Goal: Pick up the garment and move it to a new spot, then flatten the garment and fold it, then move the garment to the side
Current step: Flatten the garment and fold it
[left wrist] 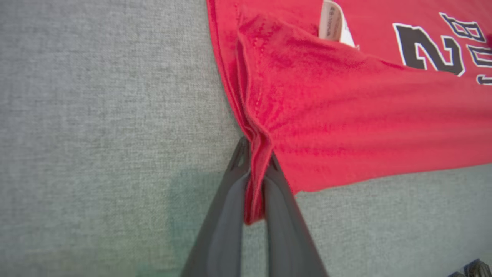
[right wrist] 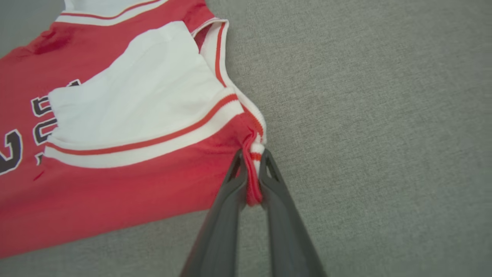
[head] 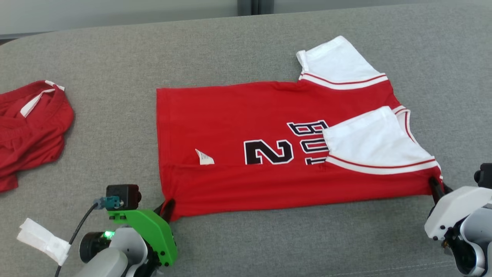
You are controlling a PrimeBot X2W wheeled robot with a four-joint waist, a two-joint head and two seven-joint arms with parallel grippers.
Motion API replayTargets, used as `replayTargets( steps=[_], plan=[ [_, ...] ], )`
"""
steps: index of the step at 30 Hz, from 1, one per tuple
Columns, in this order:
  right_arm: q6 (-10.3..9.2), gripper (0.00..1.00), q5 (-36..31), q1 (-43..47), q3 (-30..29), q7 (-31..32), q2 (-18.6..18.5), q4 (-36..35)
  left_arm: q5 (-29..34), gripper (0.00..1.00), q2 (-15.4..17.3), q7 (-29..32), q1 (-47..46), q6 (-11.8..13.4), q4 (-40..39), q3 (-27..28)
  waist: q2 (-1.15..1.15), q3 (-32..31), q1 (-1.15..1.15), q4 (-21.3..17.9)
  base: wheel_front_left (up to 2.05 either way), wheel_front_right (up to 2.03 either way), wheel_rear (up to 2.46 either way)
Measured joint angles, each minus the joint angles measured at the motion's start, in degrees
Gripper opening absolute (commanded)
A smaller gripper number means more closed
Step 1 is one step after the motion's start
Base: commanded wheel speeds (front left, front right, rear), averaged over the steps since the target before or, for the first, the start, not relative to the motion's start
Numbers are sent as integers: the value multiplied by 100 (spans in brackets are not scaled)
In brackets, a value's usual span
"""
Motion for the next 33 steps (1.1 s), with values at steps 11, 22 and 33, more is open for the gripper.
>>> replayTargets(
  steps=[11, 22, 33],
  plan=[
    [-5, 100, 452, 378, 138, -8, -12, 120, -87, 100, 233, 111, 360, 363, -450, 70, 0, -98, 0, -67, 0, 0, 0],
    [-5, 100, 138, -1479, 788, 563, -458, -234, -18, 100, 425, 238, -589, 471, -722, 460, 0, 128, 0, -85, 0, 0, 0],
    [-5, 100, 526, -4122, 1849, 848, -1137, 1259, 350, 100, 32, 927, -2752, 71, 668, 278, 0, 921, 0, -91, 0, 0, 0]
  ],
)
